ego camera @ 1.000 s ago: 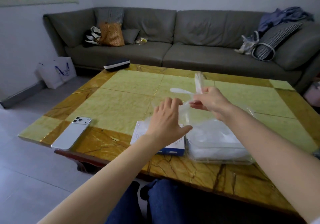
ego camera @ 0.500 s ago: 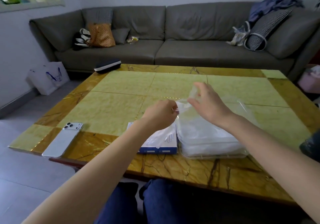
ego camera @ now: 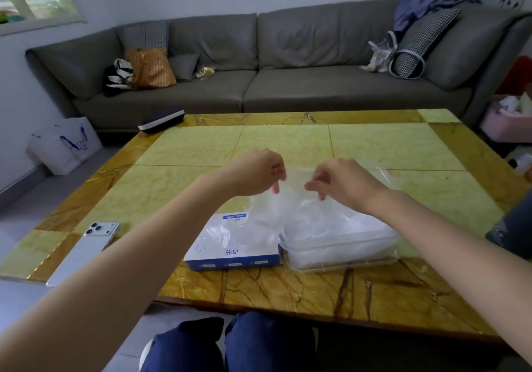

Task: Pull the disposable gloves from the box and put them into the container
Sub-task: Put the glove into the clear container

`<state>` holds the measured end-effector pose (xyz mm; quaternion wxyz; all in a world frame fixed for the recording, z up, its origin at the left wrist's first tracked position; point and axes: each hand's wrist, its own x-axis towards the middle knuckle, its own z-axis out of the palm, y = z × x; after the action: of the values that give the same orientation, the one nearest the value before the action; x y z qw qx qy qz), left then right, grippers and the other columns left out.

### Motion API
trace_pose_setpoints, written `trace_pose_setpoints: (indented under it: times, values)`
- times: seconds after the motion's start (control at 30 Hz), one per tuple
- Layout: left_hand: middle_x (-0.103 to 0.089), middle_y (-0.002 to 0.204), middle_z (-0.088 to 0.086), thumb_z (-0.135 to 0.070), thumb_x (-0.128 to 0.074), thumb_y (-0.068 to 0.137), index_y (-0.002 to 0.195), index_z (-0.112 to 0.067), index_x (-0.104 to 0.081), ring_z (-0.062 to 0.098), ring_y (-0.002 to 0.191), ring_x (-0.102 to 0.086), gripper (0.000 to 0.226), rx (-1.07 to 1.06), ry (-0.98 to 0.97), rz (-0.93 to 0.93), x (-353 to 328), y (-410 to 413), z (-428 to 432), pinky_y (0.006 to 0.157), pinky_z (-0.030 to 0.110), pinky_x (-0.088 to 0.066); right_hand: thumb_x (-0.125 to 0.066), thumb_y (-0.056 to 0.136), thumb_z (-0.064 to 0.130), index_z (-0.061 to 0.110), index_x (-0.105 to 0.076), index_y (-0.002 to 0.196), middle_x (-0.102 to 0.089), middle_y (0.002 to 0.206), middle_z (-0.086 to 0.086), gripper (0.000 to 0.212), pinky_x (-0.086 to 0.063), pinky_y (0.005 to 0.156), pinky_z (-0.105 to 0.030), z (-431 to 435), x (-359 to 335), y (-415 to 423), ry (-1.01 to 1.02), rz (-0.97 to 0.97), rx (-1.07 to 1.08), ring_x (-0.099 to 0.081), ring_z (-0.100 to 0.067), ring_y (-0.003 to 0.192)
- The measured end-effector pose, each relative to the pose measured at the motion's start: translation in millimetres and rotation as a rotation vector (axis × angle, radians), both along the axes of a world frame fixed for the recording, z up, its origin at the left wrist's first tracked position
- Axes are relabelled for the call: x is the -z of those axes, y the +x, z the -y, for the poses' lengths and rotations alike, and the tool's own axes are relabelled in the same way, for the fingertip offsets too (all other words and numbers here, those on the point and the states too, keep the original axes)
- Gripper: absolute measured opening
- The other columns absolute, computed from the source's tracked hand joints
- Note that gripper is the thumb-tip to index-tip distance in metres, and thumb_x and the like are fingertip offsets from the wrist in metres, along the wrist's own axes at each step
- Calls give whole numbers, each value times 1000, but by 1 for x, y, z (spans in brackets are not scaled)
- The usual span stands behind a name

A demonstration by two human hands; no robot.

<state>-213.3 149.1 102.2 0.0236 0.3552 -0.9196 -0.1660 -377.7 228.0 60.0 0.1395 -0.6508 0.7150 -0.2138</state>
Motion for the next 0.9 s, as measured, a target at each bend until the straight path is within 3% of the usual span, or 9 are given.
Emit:
trace_pose_setpoints:
  times: [0.1,0.2,0.3,0.37,0.53,0.6,0.67,0.8,0.9]
  values:
    - [-72,90,1,-12,-50,96,97,-8,-67,13,84,-64,17,-12,-19,-130,6,-17,7,81,28,-50,-58,92,32,11,-68,77,-70,81,1,28,-46,87,-36,0,-4,-20,-40,-25,127,-62,-17,78]
    - [-69,94,4,-16,-55,95,97,-6,-67,18,88,-63,17,-58,-116,-395,5,-36,10,82,30,-49,-60,91,30,9,-69,81,-69,86,-4,25,-13,117,-42,1,-16,-37,-327,-247,295,-61,-23,91]
    - [-63,90,-5,-15,-57,93,95,-8,-66,9,83,-59,12,-66,-247,-702,-3,-47,2,72,10,-42,-64,89,22,10,-68,82,-68,87,-10,15,1,118,-43,-3,-28,-50,-560,-406,365,-58,-26,106]
    - [-60,91,-6,-11,-58,92,92,-8,-65,5,82,-55,7,6,-324,-765,-1,-46,-5,73,3,-38,-66,87,16,7,-68,81,-68,88,-14,11,2,117,-42,-9,-28,-58,-599,-441,343,-58,-29,108]
    - [-64,107,-2,-15,-55,94,99,-15,-66,16,101,-56,13,267,-447,-277,50,-32,-6,95,28,-38,-66,86,14,9,-70,85,-69,82,-9,6,-18,117,-34,-22,9,-64,-265,-512,136,-59,-28,98]
    - [-61,115,-5,-19,-51,96,104,-20,-65,15,113,-50,16,325,-394,-50,73,-33,-3,100,27,-30,-60,90,15,13,-70,91,-69,90,-5,10,-38,98,-27,-25,29,-63,-57,-458,73,-56,-25,107]
    - [-59,118,-8,-18,-50,96,104,-23,-65,13,118,-47,18,353,-362,116,91,-38,-1,100,27,-28,-55,91,13,17,-69,96,-67,97,0,15,-36,75,-21,-28,42,-59,72,-435,36,-57,-21,99]
    - [-61,117,-5,-12,-51,94,105,-24,-65,15,111,-51,21,396,-343,359,111,-50,3,100,27,-32,-60,89,25,22,-70,99,-68,103,5,14,-40,72,-25,-22,51,-59,291,-376,9,-61,-17,97]
    - [-62,105,1,-7,-46,93,104,-14,-65,19,93,-54,23,388,-296,508,114,-59,0,98,29,-29,-58,90,43,16,-69,86,-64,82,2,29,-43,66,-29,-17,44,-61,544,-251,-20,-58,-17,75]
